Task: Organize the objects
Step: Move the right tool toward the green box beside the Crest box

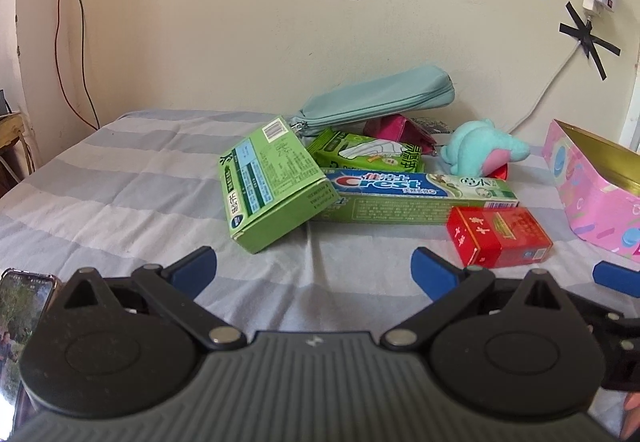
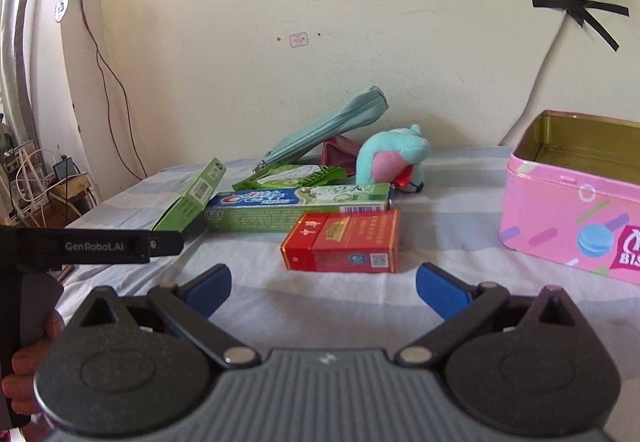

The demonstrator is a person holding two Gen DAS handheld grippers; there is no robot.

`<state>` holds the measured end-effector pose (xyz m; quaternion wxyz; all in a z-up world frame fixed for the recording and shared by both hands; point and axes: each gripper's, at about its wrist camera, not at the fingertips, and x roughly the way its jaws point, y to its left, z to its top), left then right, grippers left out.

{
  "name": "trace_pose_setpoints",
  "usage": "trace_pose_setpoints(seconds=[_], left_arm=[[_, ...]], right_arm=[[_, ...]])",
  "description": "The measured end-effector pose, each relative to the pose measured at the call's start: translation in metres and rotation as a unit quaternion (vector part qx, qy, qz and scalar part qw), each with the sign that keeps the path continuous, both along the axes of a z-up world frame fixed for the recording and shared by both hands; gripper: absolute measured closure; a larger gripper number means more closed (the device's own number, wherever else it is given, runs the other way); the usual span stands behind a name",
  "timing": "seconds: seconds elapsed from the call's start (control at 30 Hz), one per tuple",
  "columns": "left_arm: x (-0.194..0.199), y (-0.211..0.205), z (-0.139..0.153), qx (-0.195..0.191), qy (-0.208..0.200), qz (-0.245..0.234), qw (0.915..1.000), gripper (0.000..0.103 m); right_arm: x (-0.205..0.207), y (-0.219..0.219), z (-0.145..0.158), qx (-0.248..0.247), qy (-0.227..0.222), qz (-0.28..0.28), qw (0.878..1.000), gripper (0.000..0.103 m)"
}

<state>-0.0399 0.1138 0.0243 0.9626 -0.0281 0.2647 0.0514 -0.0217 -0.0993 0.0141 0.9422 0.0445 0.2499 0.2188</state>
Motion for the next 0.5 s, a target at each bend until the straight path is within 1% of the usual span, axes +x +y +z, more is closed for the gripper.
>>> trace_pose_setpoints(seconds=[0.13,0.27,0.37,0.5], left_arm=[[0.0,-0.005,-0.002,0.005,0.001,-0.002,1.0,0.0],[-0.001,-0.011,-0.006,0.007,0.007,-0.01,0.9999,0.0],[-0.003,-0.014,-0.005,0.012,-0.001,-0.011,0.9999,0.0],[-0.005,-0.014,-0.002,0.01,-0.01,-0.014,0.9998,0.0]], right_arm=[[0.001,-0.006,-0.002,0.016,0.006,-0.002,1.0,0.001],[0.0,-0.005,-0.002,0.018,0.004,0.002,1.0,0.001],[-0.002,-0.005,-0.001,0.016,0.001,0.005,1.0,0.001],[-0.002,-0.004,-0.001,0.014,0.001,0.006,1.0,0.001]])
